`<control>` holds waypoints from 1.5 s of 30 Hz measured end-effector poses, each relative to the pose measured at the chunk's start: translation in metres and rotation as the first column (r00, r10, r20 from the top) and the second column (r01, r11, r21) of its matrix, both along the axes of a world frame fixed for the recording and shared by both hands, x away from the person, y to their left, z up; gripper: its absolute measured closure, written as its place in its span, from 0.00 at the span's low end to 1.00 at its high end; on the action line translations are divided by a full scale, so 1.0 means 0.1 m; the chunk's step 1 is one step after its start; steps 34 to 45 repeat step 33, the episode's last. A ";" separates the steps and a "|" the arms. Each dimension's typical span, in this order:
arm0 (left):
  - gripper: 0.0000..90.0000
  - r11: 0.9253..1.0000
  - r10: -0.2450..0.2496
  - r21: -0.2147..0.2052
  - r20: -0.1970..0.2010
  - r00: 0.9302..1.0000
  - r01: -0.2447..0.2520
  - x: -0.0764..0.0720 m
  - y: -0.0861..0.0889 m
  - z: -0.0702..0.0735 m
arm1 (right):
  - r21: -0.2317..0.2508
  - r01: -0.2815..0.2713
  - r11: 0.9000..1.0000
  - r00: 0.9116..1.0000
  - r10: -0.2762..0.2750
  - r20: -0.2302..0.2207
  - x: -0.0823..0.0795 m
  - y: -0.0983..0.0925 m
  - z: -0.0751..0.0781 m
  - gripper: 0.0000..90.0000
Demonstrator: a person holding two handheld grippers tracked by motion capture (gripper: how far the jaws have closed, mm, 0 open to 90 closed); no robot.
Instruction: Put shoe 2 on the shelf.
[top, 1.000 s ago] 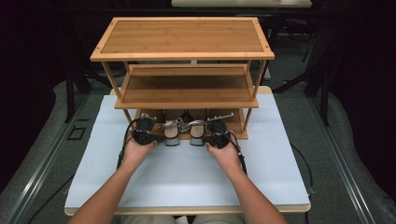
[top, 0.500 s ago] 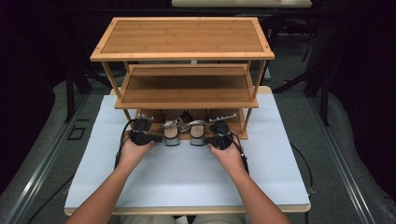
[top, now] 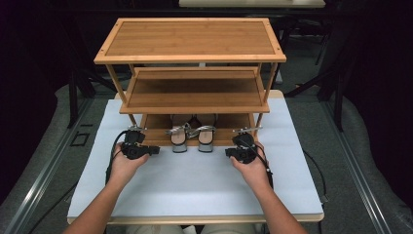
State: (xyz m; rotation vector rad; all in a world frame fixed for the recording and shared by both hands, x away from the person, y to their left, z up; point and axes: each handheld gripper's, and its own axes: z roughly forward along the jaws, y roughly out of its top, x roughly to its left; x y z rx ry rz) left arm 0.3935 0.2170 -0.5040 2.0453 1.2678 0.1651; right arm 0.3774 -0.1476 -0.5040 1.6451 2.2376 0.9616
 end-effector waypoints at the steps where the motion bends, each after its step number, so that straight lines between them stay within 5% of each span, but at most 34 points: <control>1: 0.96 1.000 0.005 -0.010 0.004 1.000 -0.005 -0.03 0.03 0.00 | 0.003 0.004 1.000 1.000 -0.004 0.001 -0.02 -0.03 0.00 0.93; 8: 0.94 0.999 0.021 -0.033 0.005 1.000 -0.021 -0.17 0.19 -0.07 | 0.015 0.047 0.999 0.998 -0.047 0.046 -0.23 -0.20 -0.03 0.93; 9: 0.93 0.999 0.020 -0.027 0.000 1.000 -0.020 -0.20 0.22 -0.09 | 0.058 0.026 0.998 0.999 -0.028 0.035 -0.29 -0.26 -0.05 0.92; 12: 0.93 1.000 0.023 -0.020 0.001 1.000 -0.023 -0.27 0.28 -0.12 | 0.071 0.035 0.997 0.999 -0.038 0.032 -0.37 -0.30 -0.09 0.92; 17: 0.91 1.000 0.024 -0.009 0.007 1.000 -0.024 -0.40 0.38 -0.18 | 0.048 0.080 0.996 0.994 -0.083 0.070 -0.48 -0.32 -0.16 0.92; 21: 0.87 0.999 0.032 -0.013 0.012 0.999 -0.032 -0.48 0.46 -0.22 | 0.097 0.043 0.994 0.996 -0.050 0.079 -0.54 -0.37 -0.18 0.91; 22: 0.85 0.999 0.034 -0.015 0.014 0.999 -0.034 -0.50 0.48 -0.24 | 0.071 0.079 0.994 0.991 -0.086 0.103 -0.56 -0.35 -0.19 0.89; 23: 0.80 0.999 0.041 -0.020 0.015 0.999 -0.041 -0.52 0.49 -0.25 | 0.116 0.030 0.993 0.995 -0.041 0.095 -0.58 -0.39 -0.21 0.85; 28: 0.67 0.998 0.053 -0.027 0.014 0.999 -0.052 -0.54 0.54 -0.31 | 0.073 0.074 0.995 0.988 -0.083 0.130 -0.63 -0.39 -0.28 0.71; 33: 0.53 0.998 0.065 0.011 0.041 0.997 -0.066 -0.53 0.53 -0.33 | 0.046 0.072 0.996 0.983 -0.079 0.168 -0.61 -0.36 -0.34 0.52; 45: 0.53 0.998 0.065 0.011 0.041 0.997 -0.066 -0.53 0.53 -0.33 | 0.046 0.072 0.996 0.983 -0.079 0.168 -0.61 -0.36 -0.34 0.52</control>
